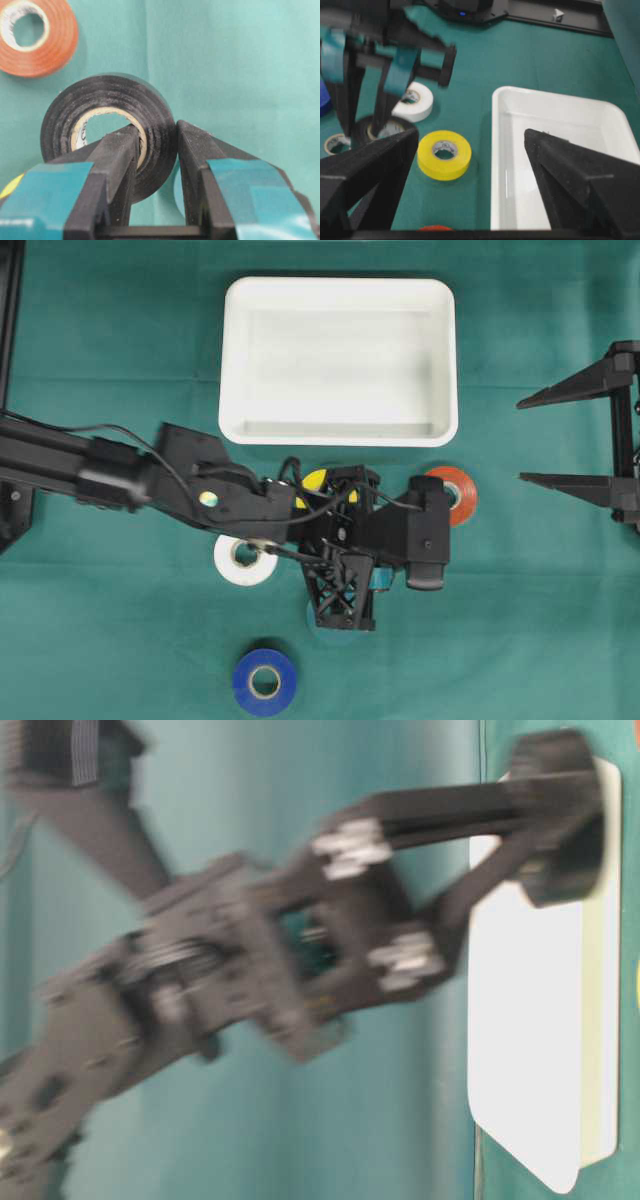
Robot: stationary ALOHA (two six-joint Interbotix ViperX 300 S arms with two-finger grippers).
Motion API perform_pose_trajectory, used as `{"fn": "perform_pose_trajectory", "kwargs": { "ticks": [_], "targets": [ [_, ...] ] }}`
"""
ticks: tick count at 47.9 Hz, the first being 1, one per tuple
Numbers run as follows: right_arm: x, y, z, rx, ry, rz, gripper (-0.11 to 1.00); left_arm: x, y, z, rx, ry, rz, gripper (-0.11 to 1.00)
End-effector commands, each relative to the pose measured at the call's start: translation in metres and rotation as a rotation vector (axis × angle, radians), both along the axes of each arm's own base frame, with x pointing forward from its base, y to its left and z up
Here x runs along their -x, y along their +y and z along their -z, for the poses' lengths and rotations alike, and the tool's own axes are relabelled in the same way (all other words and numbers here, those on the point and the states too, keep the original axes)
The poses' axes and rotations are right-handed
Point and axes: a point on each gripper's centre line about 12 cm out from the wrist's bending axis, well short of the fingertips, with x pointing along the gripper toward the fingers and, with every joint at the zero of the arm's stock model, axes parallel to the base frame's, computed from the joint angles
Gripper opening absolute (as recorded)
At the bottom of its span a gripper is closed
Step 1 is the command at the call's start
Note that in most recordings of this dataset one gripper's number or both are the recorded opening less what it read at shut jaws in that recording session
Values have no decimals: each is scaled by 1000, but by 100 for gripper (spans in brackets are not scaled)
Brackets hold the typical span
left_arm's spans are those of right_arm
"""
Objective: Pick up the tape from a random location and place it into the white case.
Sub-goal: 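Lift the black tape roll and carry it over the white tray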
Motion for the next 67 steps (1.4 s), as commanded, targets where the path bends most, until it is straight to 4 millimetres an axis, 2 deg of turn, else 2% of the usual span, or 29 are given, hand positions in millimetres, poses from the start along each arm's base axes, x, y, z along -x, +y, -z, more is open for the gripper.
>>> {"fn": "perform_pose_trajectory", "kwargs": {
  "ticks": [1, 32, 38, 67],
  "targets": [
    [-3, 0, -10, 1, -25, 1, 91, 5, 0, -48, 11, -99, 4, 18],
    [-3, 0, -9, -1, -20, 2, 91, 40, 7, -151, -13, -210, 41, 18],
    [-3, 0, -10, -1, -23, 2, 91, 47, 8, -165, -14, -227, 42, 18],
    [-3, 0, -10, -1, -23, 2, 91, 51, 9, -167, -15, -211, 39, 18]
  ]
}}
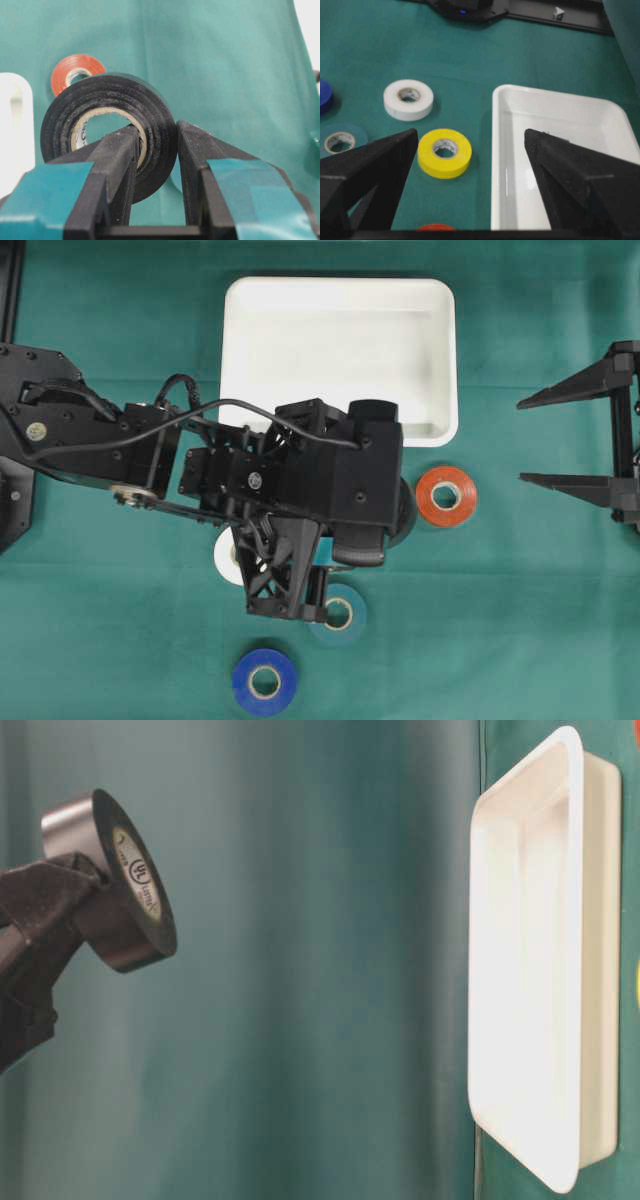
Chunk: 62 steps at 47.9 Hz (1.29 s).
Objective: Pick up the tape from a random location and place it into the white case.
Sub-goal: 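Lift the black tape roll and carry it over the white tray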
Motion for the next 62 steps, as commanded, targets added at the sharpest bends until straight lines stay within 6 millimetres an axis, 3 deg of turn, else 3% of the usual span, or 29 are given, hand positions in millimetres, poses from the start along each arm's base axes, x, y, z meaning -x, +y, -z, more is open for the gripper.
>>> {"fn": "perform_pose_trajectory", "kwargs": {
  "ticks": [1, 38, 50, 62],
  "targets": [
    [-3, 0, -11, 1, -29, 0, 91, 6, 1, -23, 5, -60, 0, 18],
    [-3, 0, -11, 1, -26, 0, 91, 6, 5, -22, 4, -55, -8, 18],
    [-3, 0, -10, 4, -23, -1, 91, 3, 38, -18, 1, -46, -86, 18],
    [-2, 0, -9, 9, -11, -1, 91, -1, 92, -11, -6, -31, -207, 18]
  ]
}}
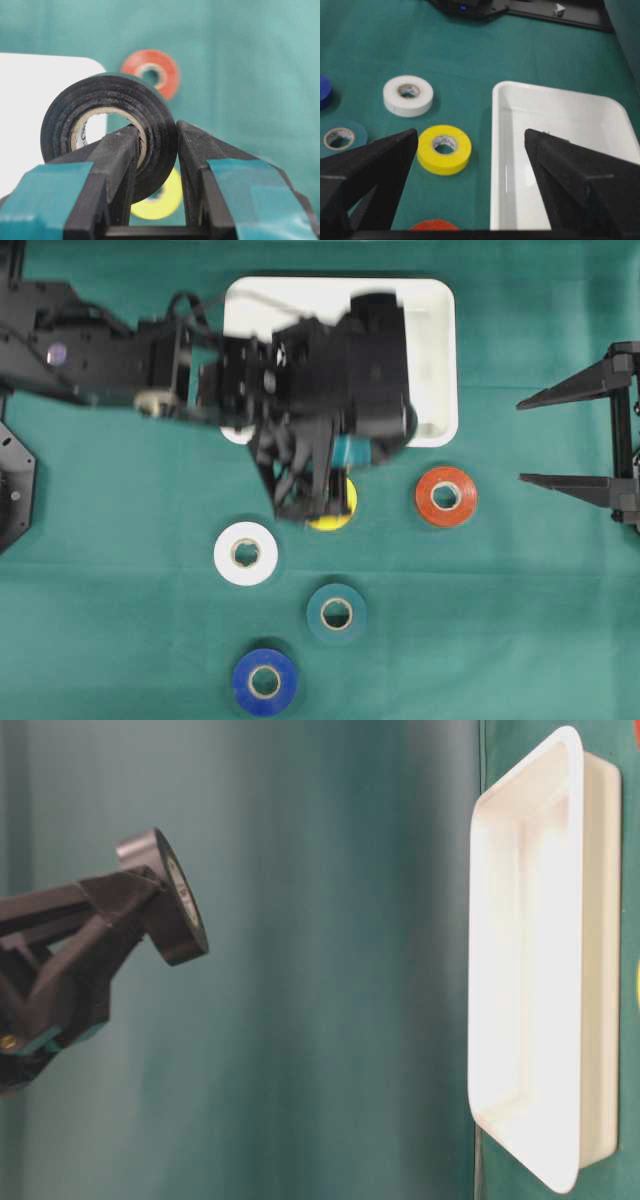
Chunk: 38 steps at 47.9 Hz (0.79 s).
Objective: Pick up the tape from a random location and place it into the white case.
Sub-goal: 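Lift the black tape roll and carry it over the white tray, then lower the black roll into the tray and open the left gripper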
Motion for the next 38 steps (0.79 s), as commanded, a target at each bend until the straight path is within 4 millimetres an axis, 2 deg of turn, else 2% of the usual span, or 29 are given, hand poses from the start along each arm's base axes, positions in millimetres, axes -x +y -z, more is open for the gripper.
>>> {"fn": "perform_pose_trajectory", "kwargs": {
  "ticks": [1, 13, 22, 27, 38],
  "targets": [
    [-3, 0, -10, 4, -21, 1, 91, 3, 19, -12, -8, -32, -40, 18],
    [-3, -1, -9, 9, -12, 2, 91, 5, 74, -2, -27, -6, -145, 18],
    [-2, -1, -8, 9, -3, 4, 91, 10, 103, 0, -35, -4, -204, 18],
    [-2, -1, -8, 9, -3, 5, 91, 11, 109, 1, -37, -2, -215, 18],
    [-3, -2, -7, 12, -1, 6, 91, 10, 109, 2, -38, 2, -214, 18]
  ]
}}
